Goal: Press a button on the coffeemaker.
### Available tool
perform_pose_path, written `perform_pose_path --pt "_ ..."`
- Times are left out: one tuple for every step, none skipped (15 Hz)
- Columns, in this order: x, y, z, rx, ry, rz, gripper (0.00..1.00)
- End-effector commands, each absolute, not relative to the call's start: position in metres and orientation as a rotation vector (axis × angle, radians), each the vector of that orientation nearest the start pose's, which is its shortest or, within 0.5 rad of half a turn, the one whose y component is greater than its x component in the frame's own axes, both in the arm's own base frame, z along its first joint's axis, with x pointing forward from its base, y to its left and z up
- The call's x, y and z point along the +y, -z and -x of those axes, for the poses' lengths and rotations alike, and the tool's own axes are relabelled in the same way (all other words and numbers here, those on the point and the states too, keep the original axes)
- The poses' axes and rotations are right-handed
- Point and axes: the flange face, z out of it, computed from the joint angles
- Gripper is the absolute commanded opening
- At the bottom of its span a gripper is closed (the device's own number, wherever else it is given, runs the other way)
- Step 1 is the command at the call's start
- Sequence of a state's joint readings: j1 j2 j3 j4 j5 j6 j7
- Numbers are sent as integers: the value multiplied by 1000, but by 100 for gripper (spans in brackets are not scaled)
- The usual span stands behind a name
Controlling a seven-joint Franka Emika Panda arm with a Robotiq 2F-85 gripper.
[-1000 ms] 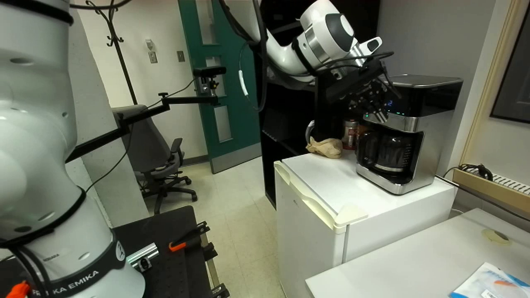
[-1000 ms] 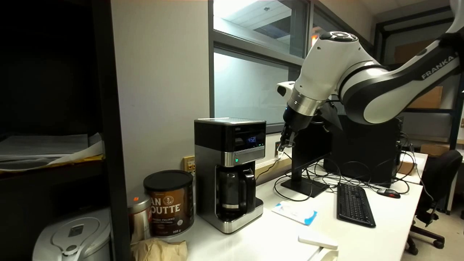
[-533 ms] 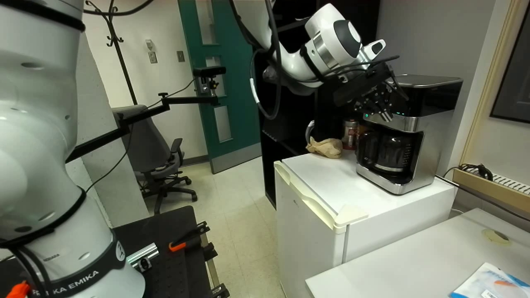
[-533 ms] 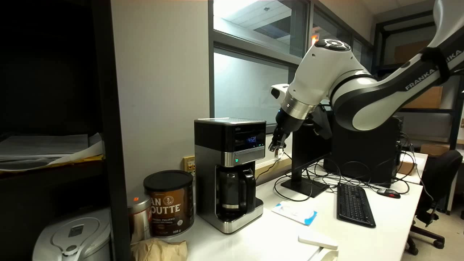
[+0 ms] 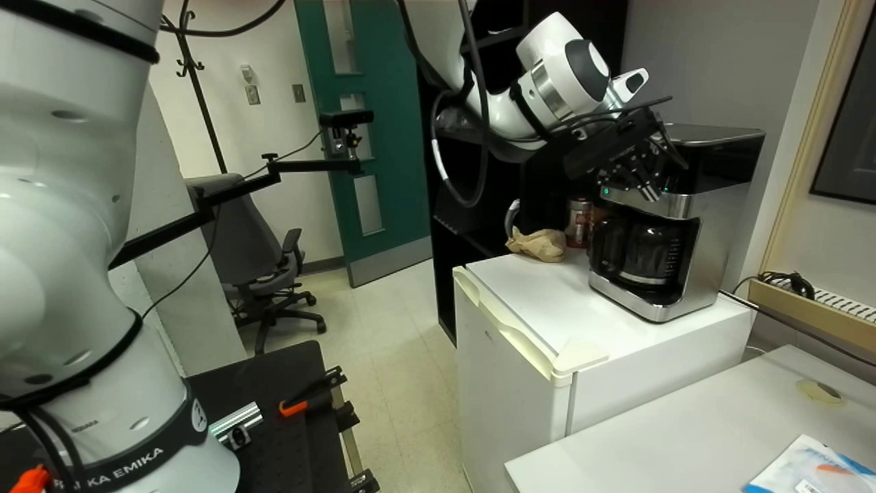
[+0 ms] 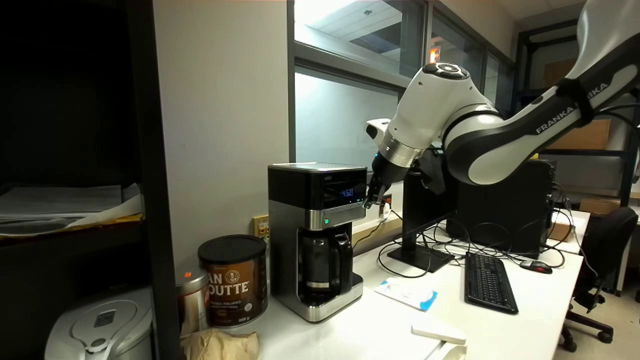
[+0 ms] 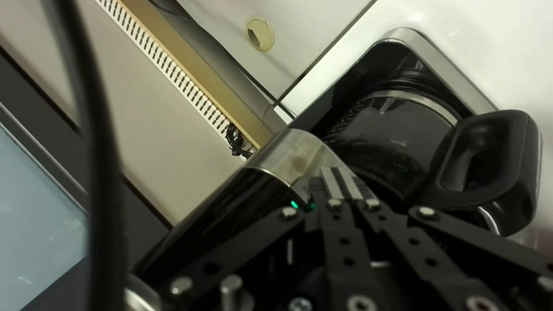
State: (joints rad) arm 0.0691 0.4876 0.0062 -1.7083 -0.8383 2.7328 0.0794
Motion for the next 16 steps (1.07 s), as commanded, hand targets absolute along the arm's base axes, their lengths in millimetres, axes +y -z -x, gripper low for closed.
perform_pose_path --pt "82 -360 -713 -1175 1038 3261 0" --pt "82 -360 -714 -1173 1040 3261 0" --pt "82 -359 -716 -1172 1041 3260 0" --pt "82 -358 -716 -1170 1039 3260 0" --pt "82 -357 -716 -1169 1036 3260 0" --pt "83 -356 -716 -1169 1034 3259 0" --pt "83 -356 -717 -1169 1034 3259 0" --pt "84 -355 -717 -1171 1035 3256 0" --pt "84 -356 -717 -1171 1038 3255 0" --pt "85 -355 -717 -1170 1038 3253 0" --pt "86 -355 -717 -1170 1038 3253 0" --pt "87 -355 -717 -1171 1036 3251 0" --pt "88 -354 -716 -1172 1035 3250 0" --pt "89 -354 -716 -1174 1035 3248 0" --pt "90 -354 -716 -1175 1032 3246 0" --pt "92 -353 -716 -1177 1031 3243 0"
